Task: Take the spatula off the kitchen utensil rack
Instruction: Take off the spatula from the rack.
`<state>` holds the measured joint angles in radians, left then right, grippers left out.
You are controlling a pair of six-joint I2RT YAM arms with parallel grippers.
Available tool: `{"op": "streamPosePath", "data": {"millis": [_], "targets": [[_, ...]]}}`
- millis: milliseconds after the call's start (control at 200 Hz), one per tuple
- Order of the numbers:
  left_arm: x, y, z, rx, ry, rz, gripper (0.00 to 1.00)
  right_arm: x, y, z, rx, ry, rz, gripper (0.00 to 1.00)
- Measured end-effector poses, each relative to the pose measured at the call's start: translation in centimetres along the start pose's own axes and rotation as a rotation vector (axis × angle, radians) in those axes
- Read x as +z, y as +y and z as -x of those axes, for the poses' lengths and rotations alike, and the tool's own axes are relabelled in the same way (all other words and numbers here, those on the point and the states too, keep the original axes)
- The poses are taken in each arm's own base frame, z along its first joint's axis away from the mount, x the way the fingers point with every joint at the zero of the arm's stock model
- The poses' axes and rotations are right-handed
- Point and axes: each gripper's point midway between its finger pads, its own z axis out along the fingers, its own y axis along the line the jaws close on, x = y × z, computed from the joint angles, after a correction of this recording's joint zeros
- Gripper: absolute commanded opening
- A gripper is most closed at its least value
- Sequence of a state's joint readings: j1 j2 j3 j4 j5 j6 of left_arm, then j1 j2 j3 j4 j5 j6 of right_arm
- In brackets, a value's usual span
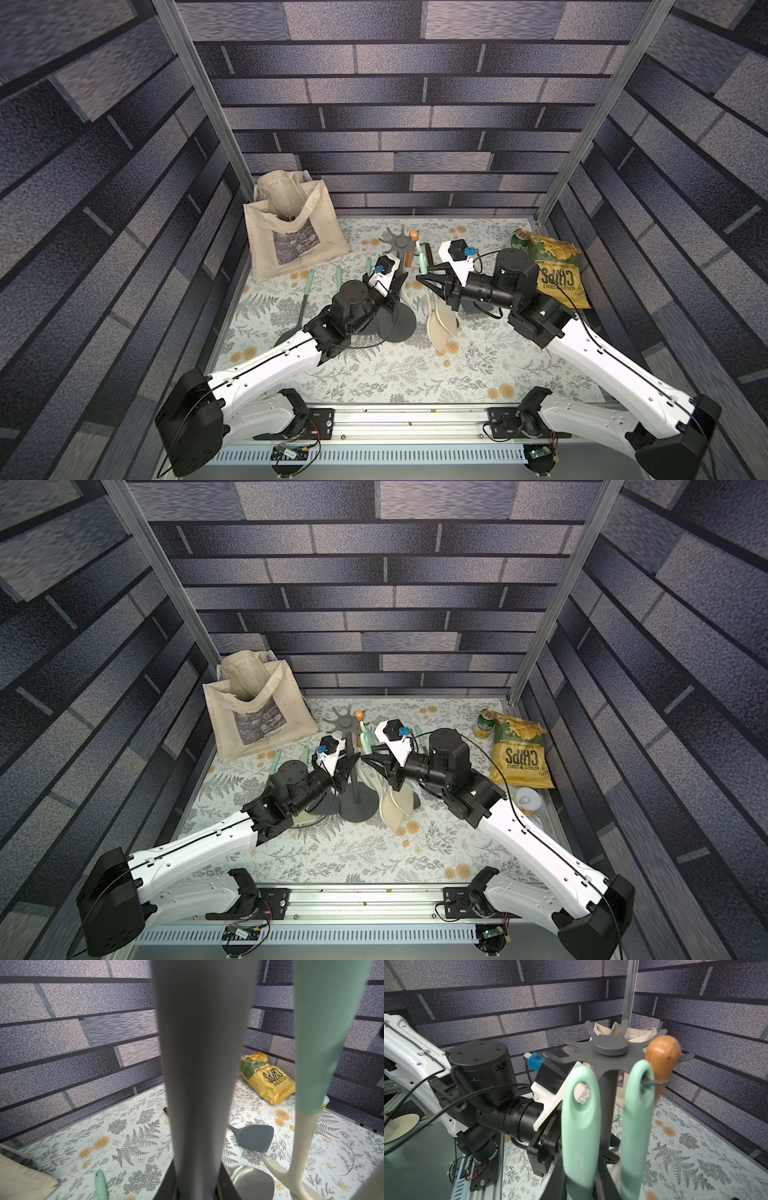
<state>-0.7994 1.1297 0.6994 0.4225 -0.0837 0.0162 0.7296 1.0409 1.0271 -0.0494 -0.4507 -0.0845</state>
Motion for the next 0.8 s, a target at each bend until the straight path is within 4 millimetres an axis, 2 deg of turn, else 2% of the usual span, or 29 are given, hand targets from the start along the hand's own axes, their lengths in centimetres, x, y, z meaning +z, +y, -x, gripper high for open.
{"op": "streamPosePath", "data": {"millis": [180,466,596,801], "targets": [[0.0,0.0,0.0,-0.001,0.0,0.001,0.14,-0.6,0.7,0.8,-0.016,-0.022,0.011,0.0],[0.0,0.0,0.0,-0.001,0.0,0.001,0.14,-2.0,1.2,0.5,-0.023,0.0,-0.003,0.0],[0.0,0.0,0.0,-0.001,0.0,0.001,0.14,-2.5,1.4,-0.2,-0.017,0.042,-0.001,0.0],[0.0,0.1,0.0,-0.002,0.0,0.002,0.14,-3.3,1.9,0.1,-0.016,0.071,0.003,0.0]]}}
